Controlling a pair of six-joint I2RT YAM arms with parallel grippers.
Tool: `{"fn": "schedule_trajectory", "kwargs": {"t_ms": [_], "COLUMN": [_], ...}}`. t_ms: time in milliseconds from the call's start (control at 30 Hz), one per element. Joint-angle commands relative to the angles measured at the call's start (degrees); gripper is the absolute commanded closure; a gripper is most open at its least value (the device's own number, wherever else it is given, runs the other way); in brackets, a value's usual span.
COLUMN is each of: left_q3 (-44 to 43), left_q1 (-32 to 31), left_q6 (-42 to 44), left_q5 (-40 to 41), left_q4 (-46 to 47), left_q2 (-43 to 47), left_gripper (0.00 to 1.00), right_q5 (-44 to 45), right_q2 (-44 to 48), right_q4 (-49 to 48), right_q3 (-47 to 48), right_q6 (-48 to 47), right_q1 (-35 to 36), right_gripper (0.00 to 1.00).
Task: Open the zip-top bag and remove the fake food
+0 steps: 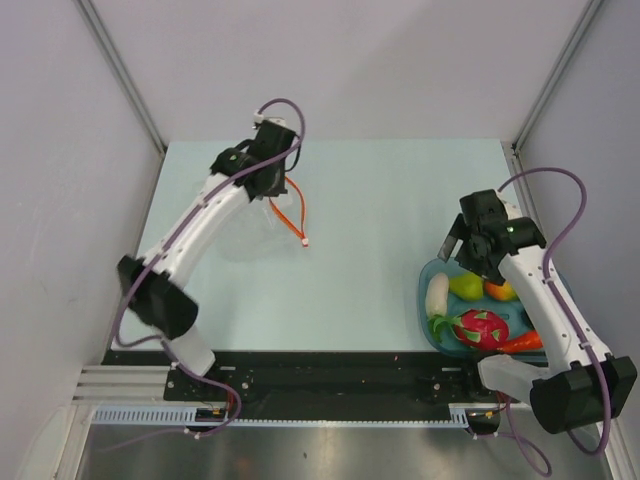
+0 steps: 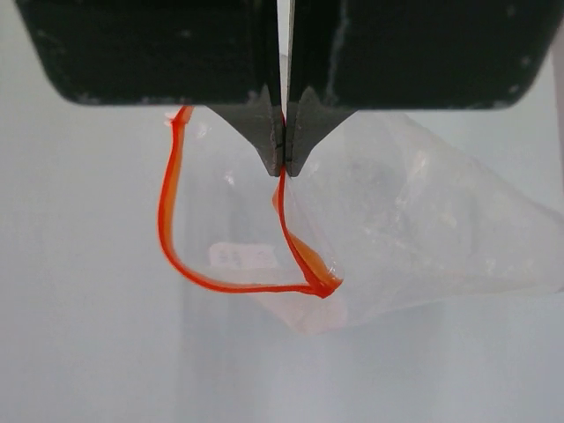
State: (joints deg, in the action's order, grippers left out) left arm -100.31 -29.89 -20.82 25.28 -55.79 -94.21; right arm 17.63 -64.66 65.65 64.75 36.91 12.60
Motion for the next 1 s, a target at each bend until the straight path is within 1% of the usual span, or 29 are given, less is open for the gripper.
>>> {"fn": "schedule_trajectory", "kwargs": {"t_ms": [0,33,67,100,133,167,200,267,300,367,400,467,533,567,600,633,667,700,733,767,800,833,867,900,933,967], "left_q3": [-12.09,-12.53,-14.80,-16.39,-17.36,-18.16,-18.60,-19.30,-18.87,-17.47,-17.20,-16.85,-16.50,-14.93,-13.43,-11.42,-6.00,-2.55,5.31,9.39,13.78,22.96,27.67,32.50,41.68,45.78], "left_q1": [0.18,0.18,0.10,0.09,0.18,0.10,0.18,0.01,-0.08,-0.17,-0.26,-0.61,-0.78,-0.96,-1.05,-1.31,-1.49,-1.75,-2.36,-2.71,-3.07,-4.03,-4.56,-5.17,-6.31,-6.76], "left_q6": [11.67,13.24,13.52,13.52,13.18,12.48,11.43,8.96,8.34,7.11,6.85,5.88,4.22,3.69,3.16,1.93,1.31,-0.09,-1.06,-2.28,-5.25,-7.11,-9.04,-13.07,-14.93,-16.61], "left_q5": [5.92,5.84,6.18,6.36,5.49,5.14,5.05,4.78,4.69,3.04,2.07,-0.39,-4.52,-6.45,-11.95,-14.62,-17.86,-23.20,-26.56,-28.86,-33.49,-35.19,-36.51,-37.66,-39.15,-39.60], "left_q4": [0.06,1.46,2.17,1.83,1.74,1.22,0.60,-0.63,-0.20,1.37,1.91,2.35,2.27,2.70,3.57,4.89,8.21,10.68,13.49,19.17,22.27,29.18,33.07,36.94,44.90,48.46], "left_q2": [-14.40,-15.46,-18.52,-20.03,-21.00,-21.88,-22.93,-23.03,-21.55,-19.53,-18.39,-15.13,-11.54,-10.04,-8.37,-3.92,-1.70,1.28,4.10,10.22,13.41,16.49,23.74,27.21,31.24,37.81], "left_gripper": [1.00,1.00,1.00,0.94,0.87,0.73,0.47,0.29,0.15,0.03,0.00,0.00,0.01,0.00,0.00,0.00,0.00,0.00,0.00,0.00,0.00,0.01,0.00,0.00,0.01,0.00], "right_q5": [2.15,1.97,1.80,1.36,1.10,0.75,0.48,-0.13,-0.31,-1.10,-1.54,-2.59,-3.91,-4.44,-4.71,-5.23,-5.58,-5.50,-5.76,-7.24,-8.47,-11.71,-12.96,-13.84,-15.24,-15.43], "right_q2": [-1.25,-1.25,-1.34,-1.43,-1.52,-2.04,-2.31,-3.18,-3.88,-4.59,-5.46,-6.78,-8.71,-9.33,-9.95,-11.09,-11.36,-11.62,-11.63,-11.28,-10.84,-9.01,-7.77,-6.45,-4.70,-1.55], "right_q4": [-0.08,-0.25,-0.43,-0.69,-0.70,-0.87,-0.87,-0.78,-0.87,-1.66,-2.01,-2.89,-3.77,-4.47,-4.91,-5.52,-7.10,-7.98,-9.21,-12.09,-13.95,-18.32,-20.54,-22.73,-27.37,-29.24], "right_q3": [3.19,3.01,2.49,2.22,2.05,1.87,1.87,2.04,2.22,2.31,2.48,3.10,4.41,5.03,5.64,6.78,7.23,7.58,8.02,7.94,7.50,6.02,4.70,3.38,2.06,-1.00], "right_q6": [0.45,0.45,0.19,-0.16,-0.43,-1.04,-1.39,-1.92,-2.19,-2.28,-2.28,-2.19,-2.71,-2.80,-2.80,-2.72,-2.54,-2.28,-1.75,-1.23,-0.87,-0.52,0.87,1.76,2.55,3.34], "right_q1": [3.82,4.36,4.71,5.15,5.41,5.59,5.77,6.12,6.29,7.35,7.87,9.36,10.51,12.08,12.88,13.84,16.03,17.44,18.59,20.43,21.06,21.58,22.37,23.69,24.48,25.10], "right_gripper": [0.00,0.00,0.00,0.00,0.00,0.01,0.00,0.00,0.00,0.00,0.00,0.00,0.00,0.00,0.00,0.00,0.00,0.00,0.00,0.00,0.01,0.00,0.00,0.00,0.00,0.00]}}
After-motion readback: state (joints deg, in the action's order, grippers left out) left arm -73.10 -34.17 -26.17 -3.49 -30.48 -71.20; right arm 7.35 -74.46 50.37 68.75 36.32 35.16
